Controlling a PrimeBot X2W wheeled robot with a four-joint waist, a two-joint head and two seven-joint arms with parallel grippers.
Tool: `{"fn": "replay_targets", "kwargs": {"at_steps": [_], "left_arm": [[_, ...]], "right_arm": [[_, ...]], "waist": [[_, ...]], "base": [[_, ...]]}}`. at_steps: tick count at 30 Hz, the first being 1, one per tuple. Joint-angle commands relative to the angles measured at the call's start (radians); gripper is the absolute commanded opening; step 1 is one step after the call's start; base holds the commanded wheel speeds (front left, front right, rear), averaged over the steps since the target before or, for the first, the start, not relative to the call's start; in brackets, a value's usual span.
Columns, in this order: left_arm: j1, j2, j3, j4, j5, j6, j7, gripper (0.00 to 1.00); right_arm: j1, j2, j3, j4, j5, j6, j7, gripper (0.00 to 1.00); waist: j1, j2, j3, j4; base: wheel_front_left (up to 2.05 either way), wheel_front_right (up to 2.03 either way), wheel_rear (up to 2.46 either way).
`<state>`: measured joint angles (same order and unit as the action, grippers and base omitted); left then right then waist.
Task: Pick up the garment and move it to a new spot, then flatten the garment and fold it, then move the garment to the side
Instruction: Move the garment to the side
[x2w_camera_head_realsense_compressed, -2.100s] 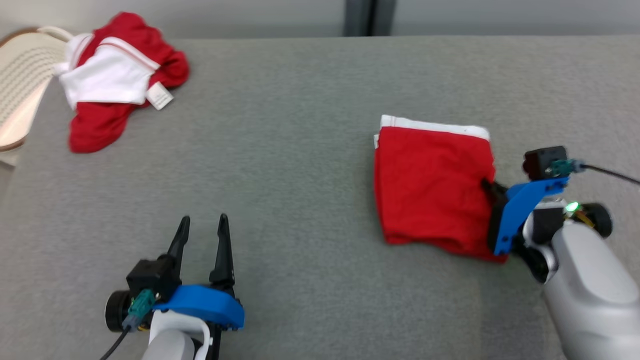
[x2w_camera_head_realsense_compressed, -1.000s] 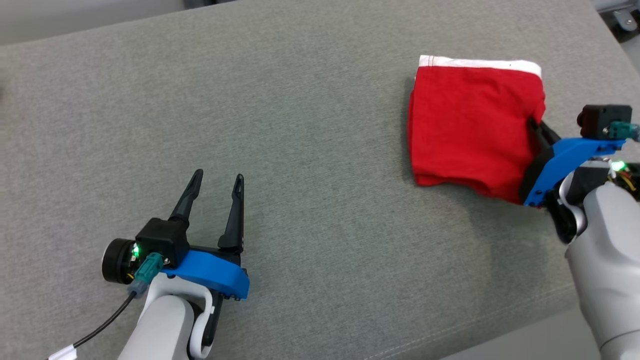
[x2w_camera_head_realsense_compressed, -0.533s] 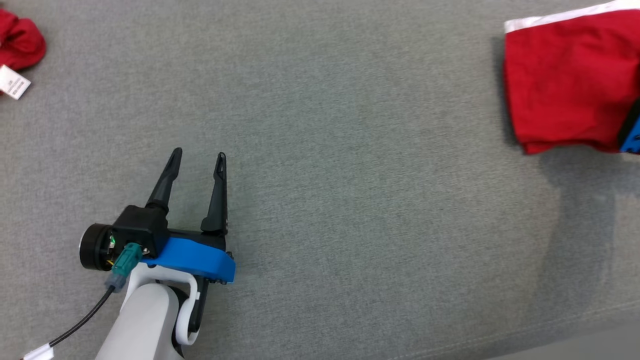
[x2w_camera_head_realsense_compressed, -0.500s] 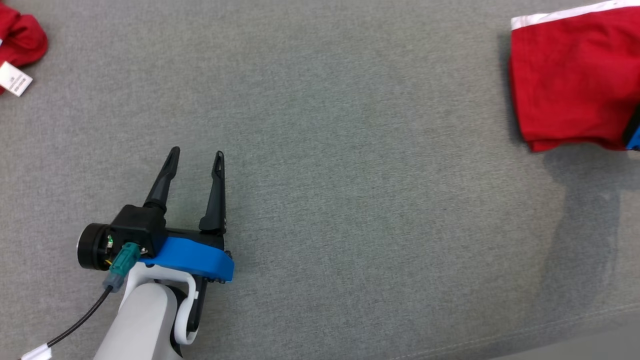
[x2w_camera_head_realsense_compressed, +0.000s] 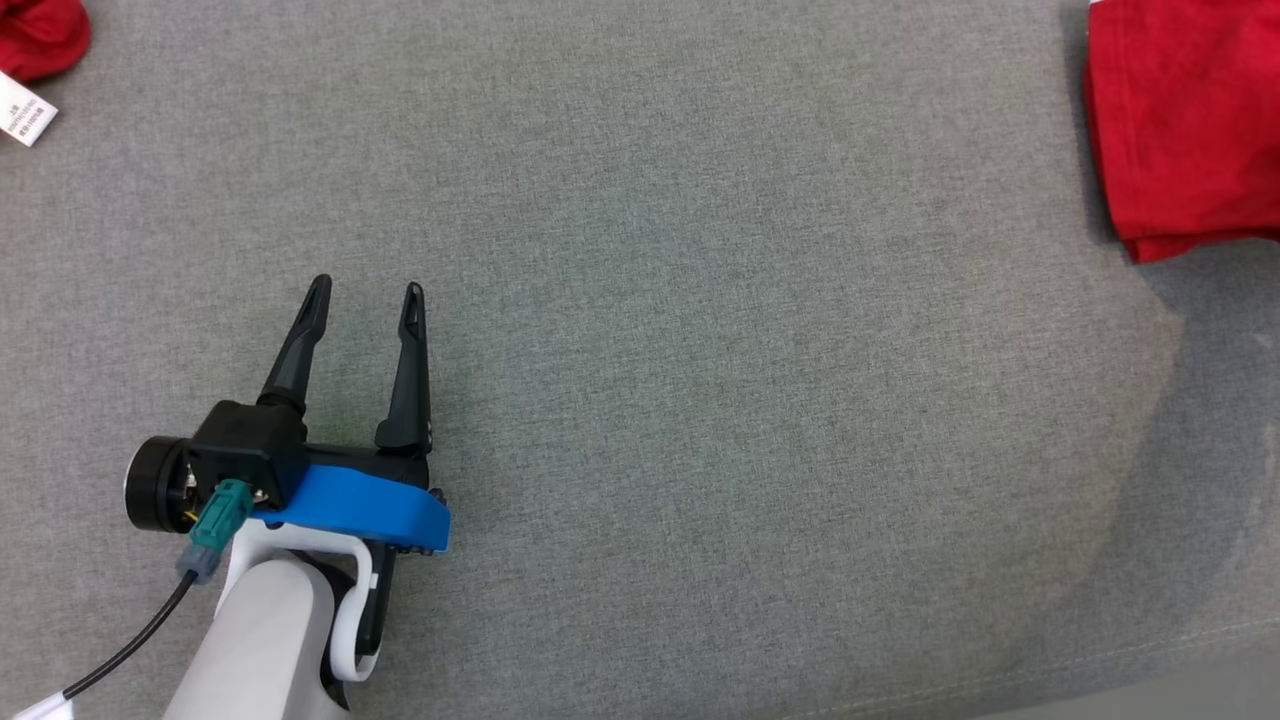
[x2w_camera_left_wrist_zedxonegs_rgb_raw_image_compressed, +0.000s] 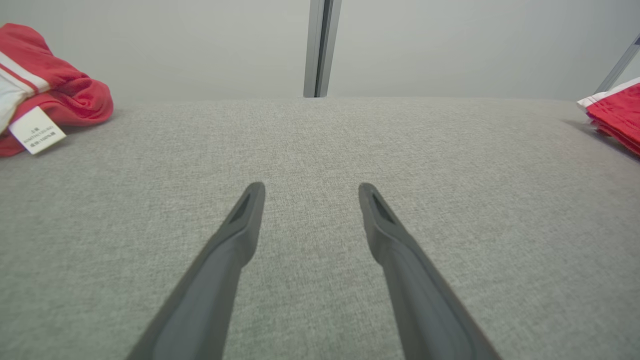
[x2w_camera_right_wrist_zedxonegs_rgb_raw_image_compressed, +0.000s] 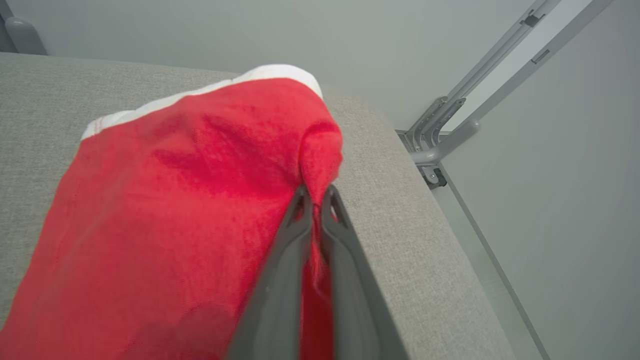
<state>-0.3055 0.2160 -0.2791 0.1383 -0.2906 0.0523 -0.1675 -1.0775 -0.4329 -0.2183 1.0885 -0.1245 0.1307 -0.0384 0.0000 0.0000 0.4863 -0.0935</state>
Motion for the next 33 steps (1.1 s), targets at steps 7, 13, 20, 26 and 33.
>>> {"fn": "replay_targets", "kwargs": {"at_steps": [7,13,20,26,33], "left_arm": [[-0.001,0.01,-0.004,-0.006,-0.006,0.01,0.004,1.0],[-0.011,0.006,-0.011,0.0,-0.007,0.009,0.005,1.0],[-0.013,-0.001,-0.013,0.01,-0.018,0.013,-0.006,1.0],[-0.02,-0.017,-0.008,0.039,-0.04,0.009,-0.029,1.0],[-0.013,-0.05,0.016,0.14,-0.085,0.006,-0.067,1.0]], "right_arm": [[-0.02,0.017,-0.032,-0.011,-0.078,0.0,-0.029,0.52],[-0.015,0.046,-0.079,-0.04,-0.145,0.0,-0.065,1.0],[-0.013,0.085,-0.092,-0.047,-0.198,0.0,-0.09,1.0],[0.01,0.121,-0.061,-0.027,-0.199,0.0,-0.14,1.0],[0.082,0.22,-0.013,-0.025,-0.139,0.0,-0.21,1.0]], "waist": [[0.0,0.0,0.005,-0.007],[0.0,0.0,0.007,-0.006],[0.0,0.0,-0.013,0.003],[0.0,0.0,-0.064,0.017],[0.0,0.0,-0.164,0.037]], "base": [[0.0,0.0,0.0],[0.0,0.0,0.0],[0.0,0.0,0.0],[0.0,0.0,0.0],[0.0,0.0,0.0]]}}
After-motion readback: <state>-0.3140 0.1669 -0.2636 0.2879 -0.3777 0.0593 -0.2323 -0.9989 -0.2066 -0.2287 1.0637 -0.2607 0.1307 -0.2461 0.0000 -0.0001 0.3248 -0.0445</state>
